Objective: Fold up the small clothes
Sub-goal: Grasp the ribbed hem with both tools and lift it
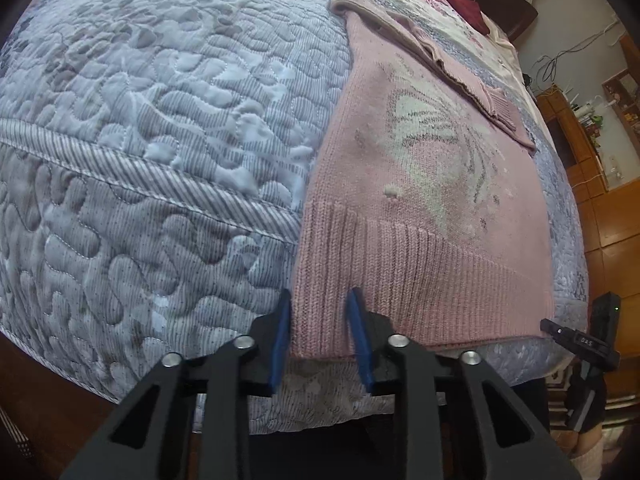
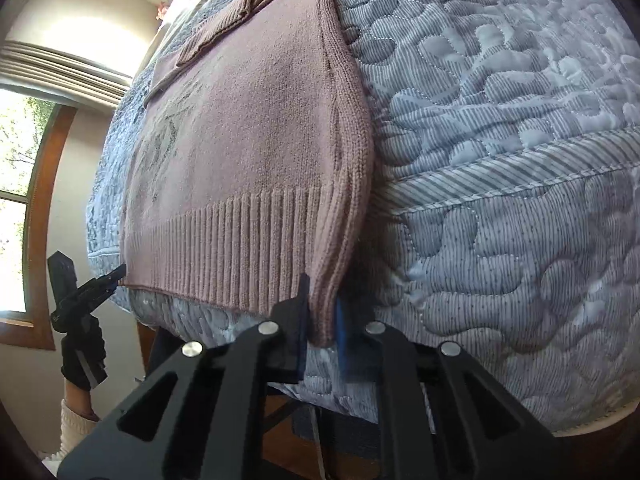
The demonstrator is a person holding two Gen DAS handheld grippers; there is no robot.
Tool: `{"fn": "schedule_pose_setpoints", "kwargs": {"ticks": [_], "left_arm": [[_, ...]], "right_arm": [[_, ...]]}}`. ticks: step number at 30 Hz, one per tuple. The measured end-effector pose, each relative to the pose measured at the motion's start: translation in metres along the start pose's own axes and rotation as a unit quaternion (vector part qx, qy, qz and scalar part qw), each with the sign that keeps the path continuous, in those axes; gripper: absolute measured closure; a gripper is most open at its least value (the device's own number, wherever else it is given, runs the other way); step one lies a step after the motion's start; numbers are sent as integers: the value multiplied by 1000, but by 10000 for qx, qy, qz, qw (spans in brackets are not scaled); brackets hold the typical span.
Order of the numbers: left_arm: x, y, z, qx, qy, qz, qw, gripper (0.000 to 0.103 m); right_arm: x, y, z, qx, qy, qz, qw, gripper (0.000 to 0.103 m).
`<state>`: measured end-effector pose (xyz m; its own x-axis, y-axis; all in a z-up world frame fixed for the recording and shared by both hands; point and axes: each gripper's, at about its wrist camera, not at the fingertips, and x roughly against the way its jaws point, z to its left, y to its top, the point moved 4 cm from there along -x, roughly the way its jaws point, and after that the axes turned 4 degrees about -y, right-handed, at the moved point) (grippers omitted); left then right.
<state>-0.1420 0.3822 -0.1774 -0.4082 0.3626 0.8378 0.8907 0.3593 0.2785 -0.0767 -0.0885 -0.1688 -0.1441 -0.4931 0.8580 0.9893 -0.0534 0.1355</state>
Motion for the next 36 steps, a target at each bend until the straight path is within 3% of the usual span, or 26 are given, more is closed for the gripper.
{"fn": "schedule_pose_setpoints", "kwargs": {"ticks": [4, 13, 17, 25, 34, 36], "left_arm": [[12, 1, -2, 135, 19, -157, 9998, 94], [57, 41, -25, 263, -614, -686, 9954, 95], [55, 80, -30, 226, -718, -784, 9941, 95], [20, 154, -25, 465, -656, -922, 9925, 95], [-34, 197, -18, 418, -373, -646, 9963, 94], [-37, 199, -14, 449, -368, -605, 9965, 89]], "right_arm": [[13, 3, 2, -82, 541, -92, 9985, 93], [68, 47, 15, -312, 1758, -613, 9820, 94], [79, 89, 17, -445, 1674, -756, 9820, 94], [59, 169, 3, -960, 1381, -560, 9842, 94], [8, 211, -16, -1194, 1106, -203, 9864, 93], [4, 212, -18, -1151, 1056, -163, 9876, 91]]}}
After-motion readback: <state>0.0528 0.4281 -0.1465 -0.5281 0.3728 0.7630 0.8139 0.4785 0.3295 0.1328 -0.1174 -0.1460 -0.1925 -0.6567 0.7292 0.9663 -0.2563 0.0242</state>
